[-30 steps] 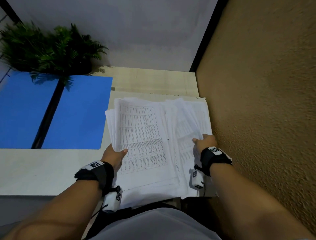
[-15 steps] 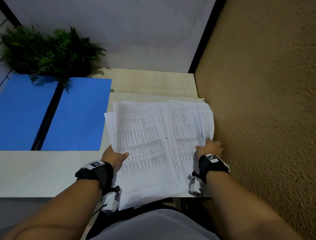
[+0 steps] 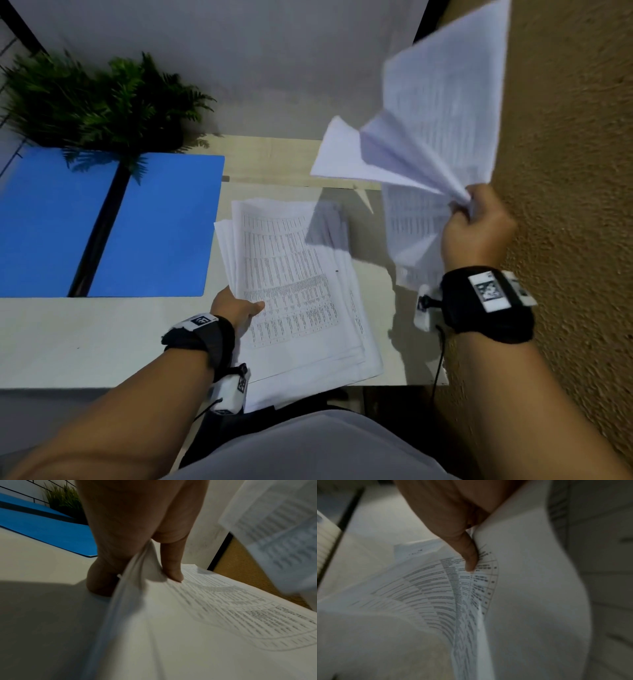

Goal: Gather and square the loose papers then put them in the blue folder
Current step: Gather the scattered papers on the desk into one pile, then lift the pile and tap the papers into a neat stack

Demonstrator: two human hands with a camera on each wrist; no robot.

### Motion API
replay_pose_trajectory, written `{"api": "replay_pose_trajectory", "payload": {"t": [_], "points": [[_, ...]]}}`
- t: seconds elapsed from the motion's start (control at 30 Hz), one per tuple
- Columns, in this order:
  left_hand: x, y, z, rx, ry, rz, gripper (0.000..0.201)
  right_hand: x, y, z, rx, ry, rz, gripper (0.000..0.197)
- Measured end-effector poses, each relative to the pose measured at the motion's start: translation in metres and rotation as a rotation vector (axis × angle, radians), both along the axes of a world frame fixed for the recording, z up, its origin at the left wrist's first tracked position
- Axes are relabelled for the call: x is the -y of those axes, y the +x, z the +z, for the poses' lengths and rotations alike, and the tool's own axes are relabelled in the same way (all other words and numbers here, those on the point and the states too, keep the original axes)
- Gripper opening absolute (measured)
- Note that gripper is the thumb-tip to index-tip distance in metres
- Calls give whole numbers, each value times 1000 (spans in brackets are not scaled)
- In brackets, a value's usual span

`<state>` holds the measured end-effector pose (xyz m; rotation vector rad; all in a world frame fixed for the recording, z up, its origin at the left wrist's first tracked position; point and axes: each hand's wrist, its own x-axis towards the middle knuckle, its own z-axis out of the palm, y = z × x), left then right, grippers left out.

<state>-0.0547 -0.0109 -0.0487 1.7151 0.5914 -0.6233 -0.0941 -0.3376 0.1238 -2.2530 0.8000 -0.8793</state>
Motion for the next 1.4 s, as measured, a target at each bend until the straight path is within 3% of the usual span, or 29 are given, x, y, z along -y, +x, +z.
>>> {"api": "replay_pose_trajectory", "payload": {"t": [0.07, 0.13, 0.27, 0.33, 0.5, 0.63, 0.73, 0.83, 0.93, 1.0, 1.03, 1.1, 1.17, 1.2, 1.27, 1.4], "points": [[1, 0, -5, -8, -10, -2, 67, -2, 3, 24, 154, 96, 67, 14], [3, 1, -14, 12, -35, -6, 75, -9, 4, 25, 173, 229, 125, 14], [15, 0, 8, 29, 11, 10, 118, -44, -1, -21, -72, 546, 237, 15], [17, 2, 20, -4, 3, 26, 114, -63, -8, -55, -205, 665, 269, 15], [15, 2, 26, -9, 95, -21, 83, -79, -18, -135, -609, 751, 364, 11], [17, 3, 26, -46, 123, -24, 89, -71, -10, -150, -587, 673, 278, 31], [20, 4, 22, -25, 60, 67, 96, -63, -3, -152, -729, 430, 249, 36], [24, 4, 16, -17, -31, 117, 108, -70, 1, -152, -846, 341, 301, 38], [34, 7, 11, 24, -27, 18, 74, -85, 1, -156, -885, 308, 396, 41], [39, 9, 11, 43, 4, -15, 57, -87, 1, -161, -815, 373, 398, 44], [41, 10, 13, 59, 8, -16, 52, -85, -1, -159, -708, 496, 383, 47], [41, 14, 17, 94, -67, -6, 48, -73, -4, -156, -481, 843, 330, 70], [42, 17, 34, 146, -200, 1, 48, -58, -5, -143, -410, 1098, 292, 93], [43, 19, 45, 174, -248, -19, 49, -50, -4, -136, -386, 1217, 316, 91], [45, 25, 75, 243, -346, -47, 52, -38, 4, -113, -294, 1349, 413, 66], [50, 45, 139, 367, -492, -31, 43, -27, 23, -55, -27, 1164, 450, 36]]}}
